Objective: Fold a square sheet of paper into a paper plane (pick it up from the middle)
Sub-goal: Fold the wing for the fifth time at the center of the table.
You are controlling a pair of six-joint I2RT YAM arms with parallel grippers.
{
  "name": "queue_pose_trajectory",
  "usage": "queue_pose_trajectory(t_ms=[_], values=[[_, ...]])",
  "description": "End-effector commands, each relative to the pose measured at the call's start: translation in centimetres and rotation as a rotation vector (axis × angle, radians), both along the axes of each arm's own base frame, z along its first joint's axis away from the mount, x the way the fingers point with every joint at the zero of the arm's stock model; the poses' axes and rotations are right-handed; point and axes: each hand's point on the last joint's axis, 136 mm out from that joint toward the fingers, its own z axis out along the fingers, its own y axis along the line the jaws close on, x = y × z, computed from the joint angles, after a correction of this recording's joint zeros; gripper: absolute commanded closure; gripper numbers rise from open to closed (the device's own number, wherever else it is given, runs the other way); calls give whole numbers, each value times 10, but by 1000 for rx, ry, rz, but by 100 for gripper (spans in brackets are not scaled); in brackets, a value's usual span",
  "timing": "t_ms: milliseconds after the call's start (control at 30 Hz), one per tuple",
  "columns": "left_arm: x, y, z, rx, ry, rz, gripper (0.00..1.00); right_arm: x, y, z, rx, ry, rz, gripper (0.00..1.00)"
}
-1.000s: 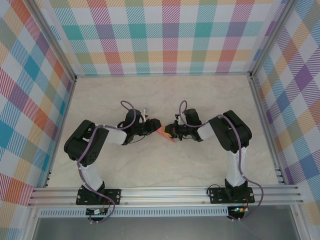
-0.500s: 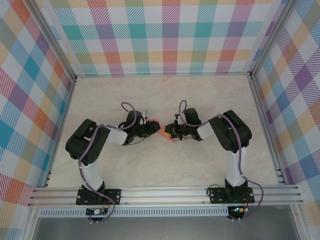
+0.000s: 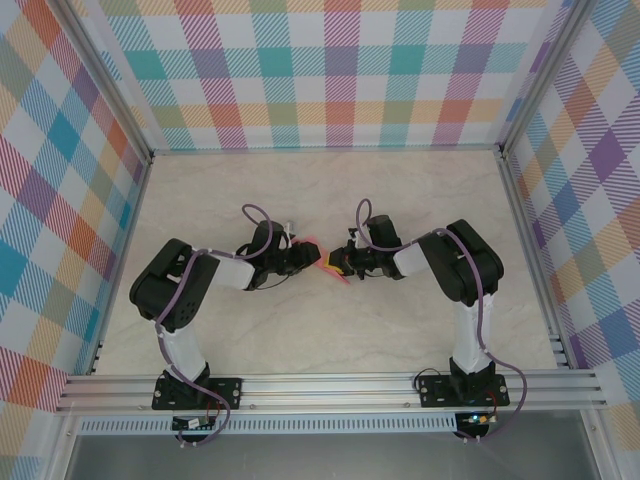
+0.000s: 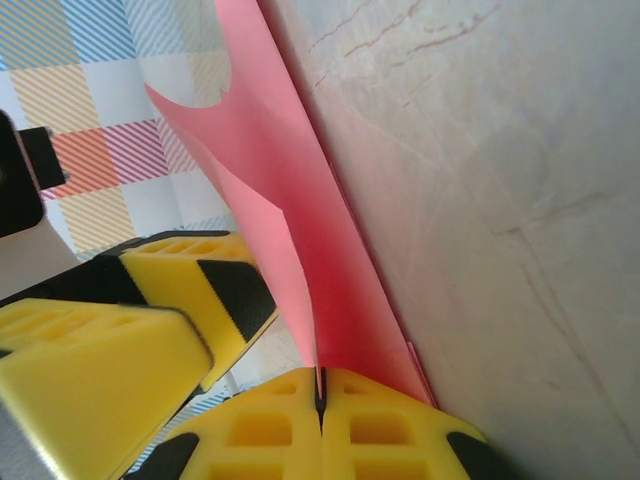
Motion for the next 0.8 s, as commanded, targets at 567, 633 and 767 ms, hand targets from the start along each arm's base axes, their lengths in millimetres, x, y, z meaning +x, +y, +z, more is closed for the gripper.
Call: queue_pose_trajectory(t_ms=[567,633,767], values=[[4,2,-17,74,67,35,71,-16,-19,-53,-153,123,-20,100],[3,4,-20,87,84,46,72,-16,-19,-53,-154,123,-19,100],[2,7,-26,110,116,61,72,-16,-18,-52,-154,124,-13,100]])
